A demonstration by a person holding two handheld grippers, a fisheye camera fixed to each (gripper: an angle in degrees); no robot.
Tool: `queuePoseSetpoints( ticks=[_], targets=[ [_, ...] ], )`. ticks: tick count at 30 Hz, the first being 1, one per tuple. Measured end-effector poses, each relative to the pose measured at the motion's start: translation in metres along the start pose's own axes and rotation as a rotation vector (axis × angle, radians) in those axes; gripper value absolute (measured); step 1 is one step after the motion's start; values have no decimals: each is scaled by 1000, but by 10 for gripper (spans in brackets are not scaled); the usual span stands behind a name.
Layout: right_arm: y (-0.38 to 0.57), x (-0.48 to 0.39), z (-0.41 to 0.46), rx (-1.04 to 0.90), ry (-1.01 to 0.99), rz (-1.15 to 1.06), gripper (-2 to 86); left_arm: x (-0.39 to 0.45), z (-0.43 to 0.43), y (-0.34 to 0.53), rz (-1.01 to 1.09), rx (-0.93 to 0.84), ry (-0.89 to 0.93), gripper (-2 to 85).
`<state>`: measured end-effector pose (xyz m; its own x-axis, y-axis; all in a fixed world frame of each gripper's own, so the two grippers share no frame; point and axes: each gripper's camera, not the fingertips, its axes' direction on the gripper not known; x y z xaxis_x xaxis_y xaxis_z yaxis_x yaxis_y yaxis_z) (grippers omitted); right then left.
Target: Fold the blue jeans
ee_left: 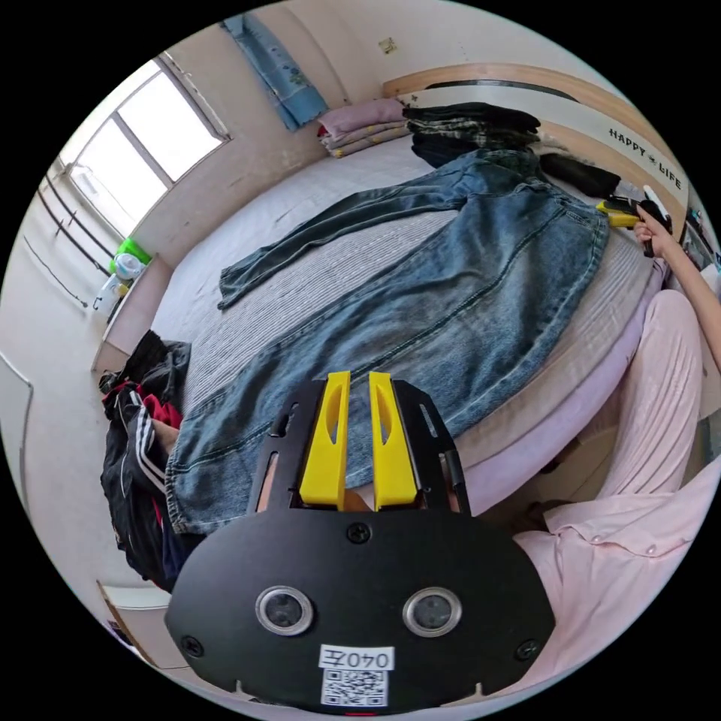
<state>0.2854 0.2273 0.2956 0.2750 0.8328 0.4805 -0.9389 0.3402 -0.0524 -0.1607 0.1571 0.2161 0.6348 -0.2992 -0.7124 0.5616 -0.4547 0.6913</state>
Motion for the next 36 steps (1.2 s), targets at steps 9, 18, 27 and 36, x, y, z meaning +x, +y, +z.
queuePoseSetpoints(
  ticks=[9,18,27,36],
  targets=[
    [16,89,-80,115,-215,85,3,-53,65,-5,-126,-230,380,-9],
    [40,177,-106,128,-196,215,-5,-114,39,28,-269,-199,286,-8],
    [33,165,-117,122,-26,93,-3,-234,7,129,-687,-232,-31,39],
    [31,168,-125,114,-9,83,-1,-241,5,145,-751,-209,-57,67]
  ],
)
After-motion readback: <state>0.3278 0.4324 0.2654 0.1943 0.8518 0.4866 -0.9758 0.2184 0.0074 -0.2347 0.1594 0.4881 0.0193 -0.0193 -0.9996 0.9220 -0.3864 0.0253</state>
